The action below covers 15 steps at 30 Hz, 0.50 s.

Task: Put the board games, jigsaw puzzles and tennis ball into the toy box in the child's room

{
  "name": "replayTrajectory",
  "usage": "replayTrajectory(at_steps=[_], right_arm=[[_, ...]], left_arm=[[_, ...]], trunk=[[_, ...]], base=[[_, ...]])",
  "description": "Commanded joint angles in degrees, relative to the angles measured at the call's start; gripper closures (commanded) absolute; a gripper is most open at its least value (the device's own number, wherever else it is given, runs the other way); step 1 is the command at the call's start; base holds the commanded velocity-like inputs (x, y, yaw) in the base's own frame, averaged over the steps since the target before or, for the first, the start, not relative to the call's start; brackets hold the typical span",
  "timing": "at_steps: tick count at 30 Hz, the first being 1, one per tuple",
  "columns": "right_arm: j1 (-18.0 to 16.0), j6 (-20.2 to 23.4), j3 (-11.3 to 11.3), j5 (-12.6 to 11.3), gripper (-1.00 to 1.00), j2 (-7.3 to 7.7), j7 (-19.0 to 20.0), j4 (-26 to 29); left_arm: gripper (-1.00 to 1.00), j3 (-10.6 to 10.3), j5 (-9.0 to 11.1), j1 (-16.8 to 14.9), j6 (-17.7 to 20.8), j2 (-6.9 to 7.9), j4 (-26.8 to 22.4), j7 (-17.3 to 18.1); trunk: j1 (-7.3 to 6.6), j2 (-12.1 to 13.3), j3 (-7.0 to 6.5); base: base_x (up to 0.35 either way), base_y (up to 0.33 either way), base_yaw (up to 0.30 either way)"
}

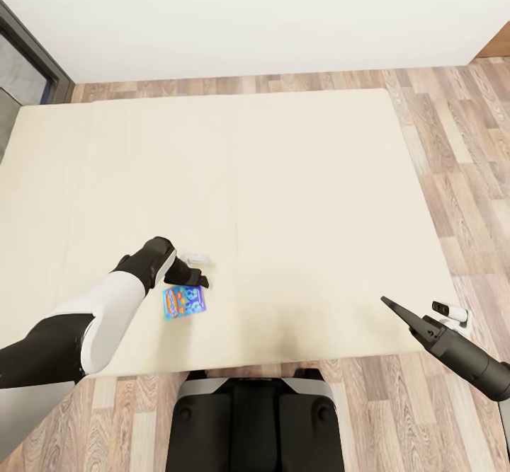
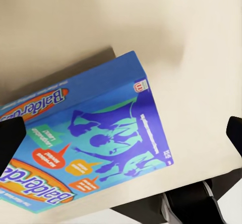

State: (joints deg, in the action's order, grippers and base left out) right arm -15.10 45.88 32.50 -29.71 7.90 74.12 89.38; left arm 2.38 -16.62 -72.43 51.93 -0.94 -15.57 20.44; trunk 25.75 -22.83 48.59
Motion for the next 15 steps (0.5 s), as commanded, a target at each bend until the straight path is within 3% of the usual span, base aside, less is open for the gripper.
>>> replayTrajectory(at_steps=[1,15], right_arm=[[-0.02,0.43,0.02,-0.17,-1.0,0.01,0.06,0.0],[-0.02,0.37,0.02,-0.16,-1.0,0.01,0.06,0.0]], left_arm=[[-1.0,0.25,-0.6,-0.01,0.21,-0.03,-0.08,0.4],[-1.0,0.54,-0.52,0.0,0.28,0.11,-0.73,0.47]], trunk=[[0.03,-0.08,0.05],[0.03,-0.08,-0.19]], base=[[0.0,0.0,0.0],[0.0,0.0,0.0]])
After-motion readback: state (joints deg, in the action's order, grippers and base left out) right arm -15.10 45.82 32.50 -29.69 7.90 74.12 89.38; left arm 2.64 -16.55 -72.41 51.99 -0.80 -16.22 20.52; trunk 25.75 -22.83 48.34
